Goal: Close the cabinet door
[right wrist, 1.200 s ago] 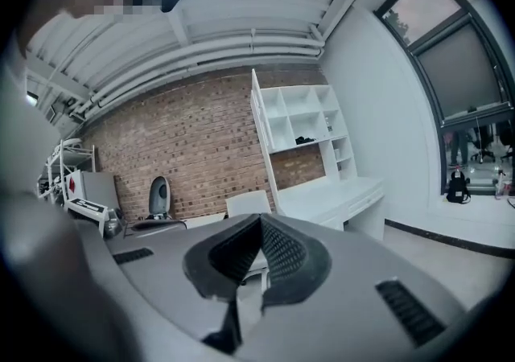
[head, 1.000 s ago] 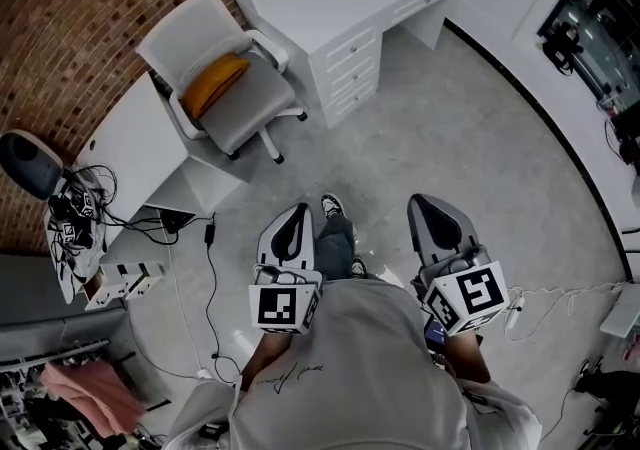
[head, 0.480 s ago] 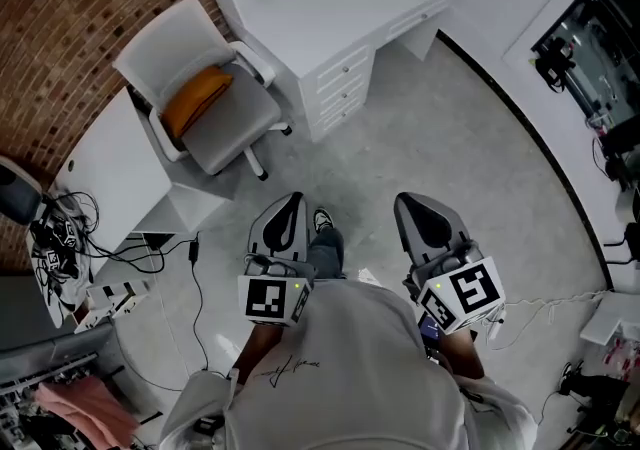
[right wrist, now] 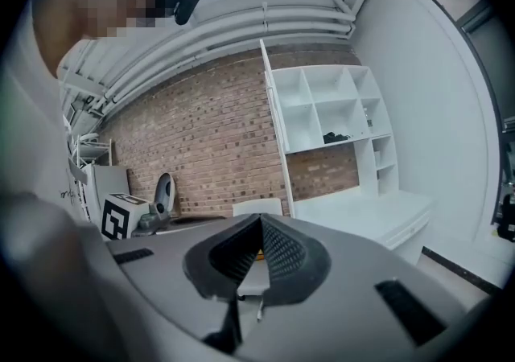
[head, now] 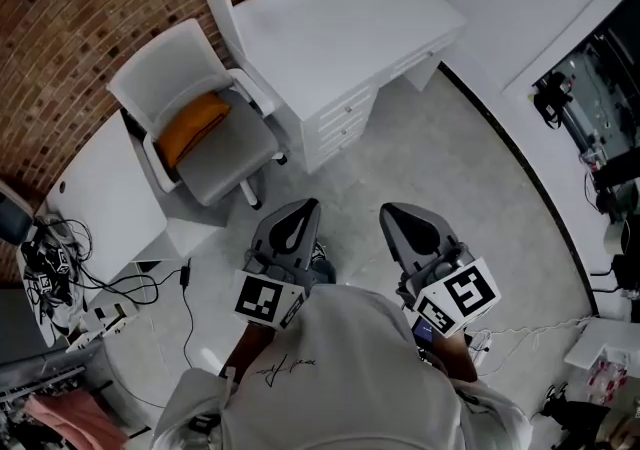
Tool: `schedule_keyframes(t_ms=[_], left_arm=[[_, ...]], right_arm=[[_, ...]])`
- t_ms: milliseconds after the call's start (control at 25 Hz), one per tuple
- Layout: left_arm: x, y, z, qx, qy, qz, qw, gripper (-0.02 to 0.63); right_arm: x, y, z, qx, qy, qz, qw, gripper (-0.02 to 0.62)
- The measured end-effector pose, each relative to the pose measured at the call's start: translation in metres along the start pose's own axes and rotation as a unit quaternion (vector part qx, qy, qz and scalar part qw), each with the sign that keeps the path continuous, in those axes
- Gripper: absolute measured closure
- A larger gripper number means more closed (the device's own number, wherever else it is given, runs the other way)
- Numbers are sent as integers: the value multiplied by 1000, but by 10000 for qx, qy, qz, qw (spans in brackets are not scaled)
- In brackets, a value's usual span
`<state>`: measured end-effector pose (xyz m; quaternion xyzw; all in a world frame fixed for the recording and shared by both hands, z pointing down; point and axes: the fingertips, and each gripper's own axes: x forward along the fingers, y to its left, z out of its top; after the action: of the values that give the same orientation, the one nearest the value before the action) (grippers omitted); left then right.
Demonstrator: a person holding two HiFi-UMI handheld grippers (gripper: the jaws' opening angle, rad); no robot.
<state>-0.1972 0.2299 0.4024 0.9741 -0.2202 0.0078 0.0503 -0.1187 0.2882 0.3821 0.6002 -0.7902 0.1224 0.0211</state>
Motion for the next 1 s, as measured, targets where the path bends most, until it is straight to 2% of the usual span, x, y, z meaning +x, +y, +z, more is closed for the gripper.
schedule_keyframes(t_ms=[280,440,600,760,880,1000], left_arm=[[30,37,3,13,62,102,9999,591],[45,51,2,-32,127,142,9998,591],[69,59,3,-77,129,231,9996,591],[101,77,10,-40,23,669,9977,591],[133,97,13,-24,52,1058,9944,591],[171,109,23,-43,-71,1206,9927,591]], right_arm=[[37,-18,14,-103,-121,244,9996,574],[51,-30,17,-254,-169,168,9994,574],[61,-58,23,-123,-213,66,9997,572],[82,-98,35,-136,-286,170,9994,572],[104,-127,46,-179,-305,390,9986,572],[130,-157,61,-193,-274,729,9968,572]])
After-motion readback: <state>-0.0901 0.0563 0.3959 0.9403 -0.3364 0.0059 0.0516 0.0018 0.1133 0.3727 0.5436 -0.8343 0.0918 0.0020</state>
